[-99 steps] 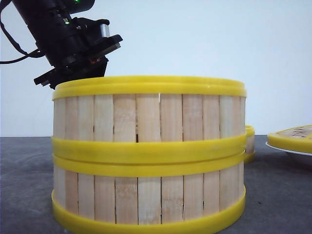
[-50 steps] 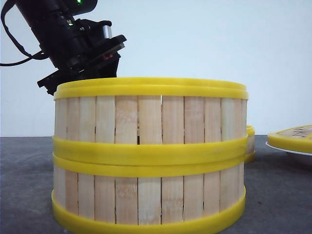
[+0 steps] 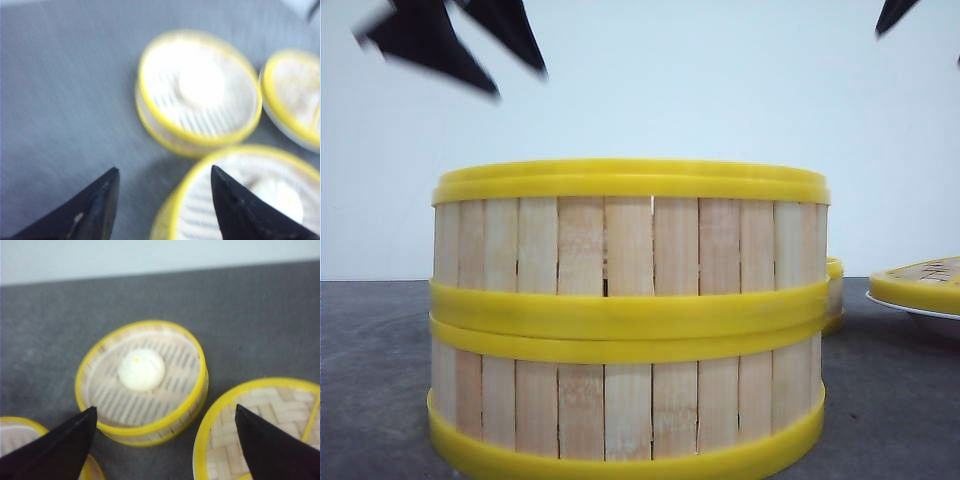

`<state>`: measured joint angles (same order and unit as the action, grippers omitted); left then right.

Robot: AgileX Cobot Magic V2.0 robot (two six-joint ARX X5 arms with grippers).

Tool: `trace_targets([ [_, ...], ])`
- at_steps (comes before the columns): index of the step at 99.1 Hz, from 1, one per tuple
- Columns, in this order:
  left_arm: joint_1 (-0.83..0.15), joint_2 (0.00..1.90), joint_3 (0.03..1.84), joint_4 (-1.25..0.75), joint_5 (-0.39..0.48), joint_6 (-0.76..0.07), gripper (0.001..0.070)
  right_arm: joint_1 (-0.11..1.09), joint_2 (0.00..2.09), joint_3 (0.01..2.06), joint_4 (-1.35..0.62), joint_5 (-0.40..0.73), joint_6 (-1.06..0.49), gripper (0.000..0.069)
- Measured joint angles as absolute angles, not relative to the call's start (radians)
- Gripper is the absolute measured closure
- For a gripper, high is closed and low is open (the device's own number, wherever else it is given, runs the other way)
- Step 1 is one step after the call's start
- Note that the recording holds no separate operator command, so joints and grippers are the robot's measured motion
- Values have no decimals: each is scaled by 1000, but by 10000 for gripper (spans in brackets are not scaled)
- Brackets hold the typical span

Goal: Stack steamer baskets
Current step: 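Open the left gripper and withdraw it upward, then reach the right gripper to the rim of the remaining bun basket and grasp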

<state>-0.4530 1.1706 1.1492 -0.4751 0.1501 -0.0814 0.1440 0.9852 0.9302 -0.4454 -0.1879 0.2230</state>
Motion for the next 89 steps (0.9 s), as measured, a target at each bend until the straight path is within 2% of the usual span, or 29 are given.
trace_targets([
  [15,-435,1039,1109,-421,130,-82,363,144,1163,1011,-427,-188,225,195],
  [36,-439,859,866,-355,127,-102,363,144,1443,1183,-427,-191,225,212],
  [46,-456,788,789,-395,126,-116,363,144,1577,1263,-427,-187,225,272],
  [62,-497,687,776,-500,126,-121,363,144,1755,1390,-435,-166,224,339],
  [89,-522,566,776,-617,126,-158,363,144,1924,1505,-459,-100,220,363],
])
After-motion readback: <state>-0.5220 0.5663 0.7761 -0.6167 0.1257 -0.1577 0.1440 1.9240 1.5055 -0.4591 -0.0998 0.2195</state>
